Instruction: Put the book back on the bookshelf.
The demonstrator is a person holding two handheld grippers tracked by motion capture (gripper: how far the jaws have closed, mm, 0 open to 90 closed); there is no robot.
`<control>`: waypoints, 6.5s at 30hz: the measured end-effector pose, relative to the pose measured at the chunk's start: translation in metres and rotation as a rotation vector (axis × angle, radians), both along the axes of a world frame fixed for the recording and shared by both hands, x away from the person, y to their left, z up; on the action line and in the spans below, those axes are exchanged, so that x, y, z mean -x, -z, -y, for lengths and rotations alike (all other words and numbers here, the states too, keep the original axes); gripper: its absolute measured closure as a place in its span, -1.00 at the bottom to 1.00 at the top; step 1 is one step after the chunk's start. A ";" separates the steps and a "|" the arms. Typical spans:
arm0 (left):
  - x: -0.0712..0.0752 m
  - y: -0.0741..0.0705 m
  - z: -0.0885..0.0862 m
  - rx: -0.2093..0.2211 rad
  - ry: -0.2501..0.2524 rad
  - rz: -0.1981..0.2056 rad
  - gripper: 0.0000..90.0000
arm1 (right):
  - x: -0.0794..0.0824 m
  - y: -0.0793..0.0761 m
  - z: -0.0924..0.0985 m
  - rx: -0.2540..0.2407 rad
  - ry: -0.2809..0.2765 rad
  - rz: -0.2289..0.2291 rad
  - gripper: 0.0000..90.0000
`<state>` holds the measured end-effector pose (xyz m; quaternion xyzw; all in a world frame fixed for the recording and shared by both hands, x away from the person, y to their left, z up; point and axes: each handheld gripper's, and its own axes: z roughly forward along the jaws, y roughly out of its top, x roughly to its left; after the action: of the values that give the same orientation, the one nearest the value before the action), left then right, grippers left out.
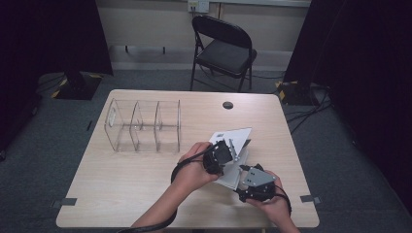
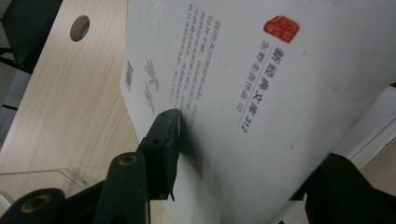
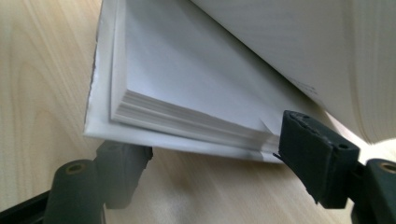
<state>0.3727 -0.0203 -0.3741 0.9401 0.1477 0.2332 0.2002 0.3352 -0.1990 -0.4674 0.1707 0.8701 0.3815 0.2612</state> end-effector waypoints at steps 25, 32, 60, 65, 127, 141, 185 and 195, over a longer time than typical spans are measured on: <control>0.010 -0.012 -0.018 0.195 0.073 -0.042 -0.25 | 0.010 -0.033 -0.009 0.050 -0.123 0.052 0.20; 0.007 -0.010 -0.050 0.251 0.029 -0.064 -0.34 | 0.003 -0.047 -0.005 0.052 -0.120 0.021 0.25; -0.001 0.059 -0.089 0.313 -0.064 -0.225 -0.50 | -0.019 -0.087 0.004 0.043 -0.092 -0.075 0.38; -0.002 0.071 -0.092 0.318 -0.074 -0.249 -0.51 | -0.023 -0.094 0.007 0.021 -0.090 -0.103 0.39; 0.005 0.126 -0.130 0.441 -0.040 -0.226 -0.80 | -0.050 -0.149 0.015 -0.006 -0.093 -0.263 0.63; 0.006 0.126 -0.130 0.445 -0.042 -0.223 -0.81 | -0.054 -0.163 0.000 0.187 -0.055 -0.243 0.67; 0.005 0.127 -0.128 0.418 -0.003 -0.242 -1.00 | -0.062 -0.185 -0.008 0.338 -0.121 -0.517 0.69; 0.005 0.128 -0.130 0.431 -0.010 -0.241 -1.00 | -0.054 -0.184 -0.006 0.350 -0.185 -0.465 0.69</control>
<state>0.3674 0.1097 -0.5018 0.8958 0.2216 0.0836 0.3760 0.3896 -0.1930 -0.2830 0.1258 0.9710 0.1986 0.0444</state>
